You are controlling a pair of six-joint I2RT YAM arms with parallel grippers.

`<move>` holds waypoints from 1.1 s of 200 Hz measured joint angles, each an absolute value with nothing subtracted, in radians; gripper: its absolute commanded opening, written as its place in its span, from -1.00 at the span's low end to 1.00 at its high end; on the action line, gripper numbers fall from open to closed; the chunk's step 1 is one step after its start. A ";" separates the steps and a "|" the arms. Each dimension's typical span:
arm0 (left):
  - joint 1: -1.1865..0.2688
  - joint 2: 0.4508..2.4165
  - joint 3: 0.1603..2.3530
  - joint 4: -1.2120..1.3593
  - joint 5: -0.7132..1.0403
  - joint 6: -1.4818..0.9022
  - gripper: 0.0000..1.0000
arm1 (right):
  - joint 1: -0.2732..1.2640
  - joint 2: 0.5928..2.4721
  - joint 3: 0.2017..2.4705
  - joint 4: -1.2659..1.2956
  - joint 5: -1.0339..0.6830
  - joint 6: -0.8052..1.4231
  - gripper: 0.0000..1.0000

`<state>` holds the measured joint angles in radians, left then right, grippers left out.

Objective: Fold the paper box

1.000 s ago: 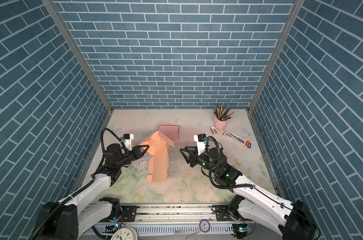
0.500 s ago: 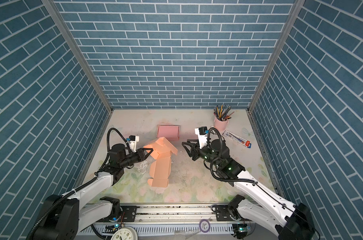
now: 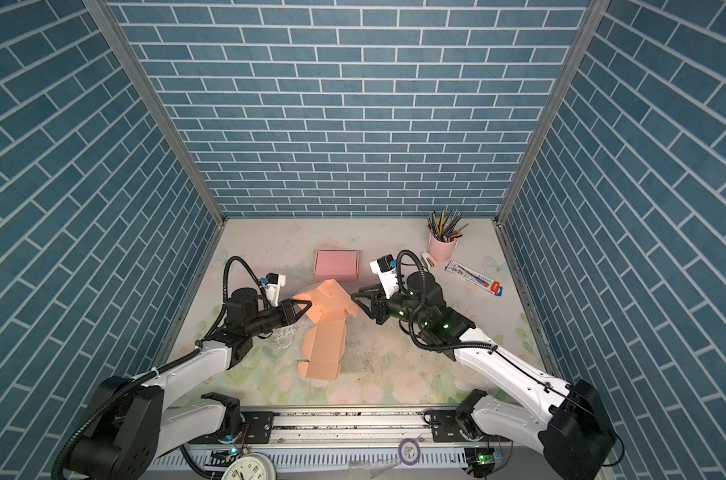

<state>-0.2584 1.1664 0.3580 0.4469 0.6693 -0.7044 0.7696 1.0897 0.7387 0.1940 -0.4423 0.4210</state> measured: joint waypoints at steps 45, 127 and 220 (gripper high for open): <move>-0.263 1.175 0.358 0.447 0.659 -0.710 -0.77 | 0.811 1.115 0.759 0.186 -0.456 0.400 -0.36; -0.268 1.185 0.358 0.448 0.621 -0.732 -0.77 | 0.892 1.161 0.831 0.113 -0.344 0.355 -0.38; -0.272 1.207 0.339 0.458 0.561 -0.770 -0.77 | 1.008 1.256 0.937 -0.007 -0.049 0.308 -0.35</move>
<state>-0.2718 1.2068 0.3393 0.4583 0.5606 -0.7704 1.0080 1.2560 0.9371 -0.0067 -0.0486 0.3077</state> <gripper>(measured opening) 0.112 0.327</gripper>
